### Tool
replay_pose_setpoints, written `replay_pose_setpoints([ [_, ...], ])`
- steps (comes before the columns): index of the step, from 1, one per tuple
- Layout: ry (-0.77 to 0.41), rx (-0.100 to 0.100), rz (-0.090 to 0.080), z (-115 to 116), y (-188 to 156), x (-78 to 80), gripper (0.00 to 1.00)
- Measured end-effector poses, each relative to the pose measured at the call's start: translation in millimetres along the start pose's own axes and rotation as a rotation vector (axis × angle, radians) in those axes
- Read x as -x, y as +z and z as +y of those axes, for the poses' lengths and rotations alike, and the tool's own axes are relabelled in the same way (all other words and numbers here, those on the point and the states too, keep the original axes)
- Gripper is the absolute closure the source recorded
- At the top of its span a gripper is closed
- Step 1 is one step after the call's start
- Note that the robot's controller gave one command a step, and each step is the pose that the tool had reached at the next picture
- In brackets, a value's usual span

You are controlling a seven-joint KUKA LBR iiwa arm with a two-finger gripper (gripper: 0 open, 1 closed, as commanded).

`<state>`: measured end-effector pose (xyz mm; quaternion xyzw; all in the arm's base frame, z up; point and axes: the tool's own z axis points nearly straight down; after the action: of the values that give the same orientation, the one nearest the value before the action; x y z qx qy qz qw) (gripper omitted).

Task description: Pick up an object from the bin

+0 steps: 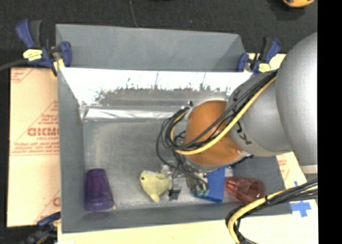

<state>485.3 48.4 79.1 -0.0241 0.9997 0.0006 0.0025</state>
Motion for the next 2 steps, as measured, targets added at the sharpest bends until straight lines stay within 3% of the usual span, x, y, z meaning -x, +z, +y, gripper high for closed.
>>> replay_pose_setpoints([
  [2, 0.001, 0.000, 0.005, -0.5, -44.2, -1.2, 1.00],
])
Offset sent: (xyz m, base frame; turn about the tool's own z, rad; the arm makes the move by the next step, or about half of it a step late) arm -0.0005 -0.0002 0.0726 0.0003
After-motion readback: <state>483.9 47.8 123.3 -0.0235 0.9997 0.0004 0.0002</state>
